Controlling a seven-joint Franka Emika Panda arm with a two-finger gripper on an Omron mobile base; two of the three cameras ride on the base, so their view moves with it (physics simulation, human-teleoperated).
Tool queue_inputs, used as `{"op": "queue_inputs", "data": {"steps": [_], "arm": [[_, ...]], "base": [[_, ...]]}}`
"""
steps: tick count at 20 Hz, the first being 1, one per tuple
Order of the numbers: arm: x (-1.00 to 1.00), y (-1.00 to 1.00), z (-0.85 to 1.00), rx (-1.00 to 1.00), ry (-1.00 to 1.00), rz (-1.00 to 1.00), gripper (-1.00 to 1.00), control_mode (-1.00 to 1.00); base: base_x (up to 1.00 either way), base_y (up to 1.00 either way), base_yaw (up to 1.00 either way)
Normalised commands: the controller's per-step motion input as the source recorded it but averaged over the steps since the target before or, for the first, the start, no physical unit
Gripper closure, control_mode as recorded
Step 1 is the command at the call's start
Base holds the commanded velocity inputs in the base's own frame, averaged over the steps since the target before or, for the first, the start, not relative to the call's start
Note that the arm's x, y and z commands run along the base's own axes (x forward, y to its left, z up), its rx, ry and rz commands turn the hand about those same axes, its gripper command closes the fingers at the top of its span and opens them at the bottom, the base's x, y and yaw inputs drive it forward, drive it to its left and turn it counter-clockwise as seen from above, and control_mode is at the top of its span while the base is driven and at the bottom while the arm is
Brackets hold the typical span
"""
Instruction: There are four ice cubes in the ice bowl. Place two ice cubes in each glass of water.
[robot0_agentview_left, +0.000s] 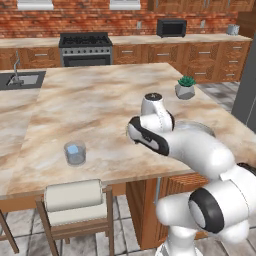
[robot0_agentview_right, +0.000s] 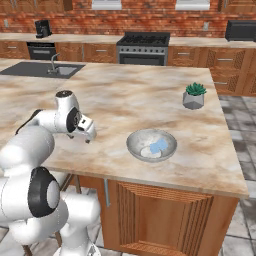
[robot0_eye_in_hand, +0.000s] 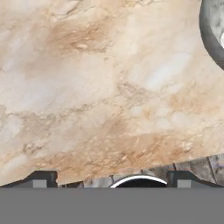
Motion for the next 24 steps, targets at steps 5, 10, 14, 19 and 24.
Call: {"op": "queue_inputs", "data": {"steps": [5, 10, 14, 19, 24], "arm": [[-0.18, -1.0, 0.42, -0.13, 0.16, -0.24, -1.0, -1.0], [-0.01, -1.0, 0.3, 0.0, 0.29, -0.44, -1.0, -1.0], [0.0, -1.0, 0.07, 0.08, 0.33, -0.44, -1.0, -1.0], [0.02, -1.0, 0.0, 0.23, 0.24, -0.25, -1.0, -1.0], [0.15, -0.94, 0.0, 0.17, 0.12, -0.18, -1.0, -1.0]], "base": [[0.0, 0.0, 0.0], [0.0, 0.0, 0.0], [0.0, 0.0, 0.0], [0.0, 0.0, 0.0], [0.0, 0.0, 0.0]]}}
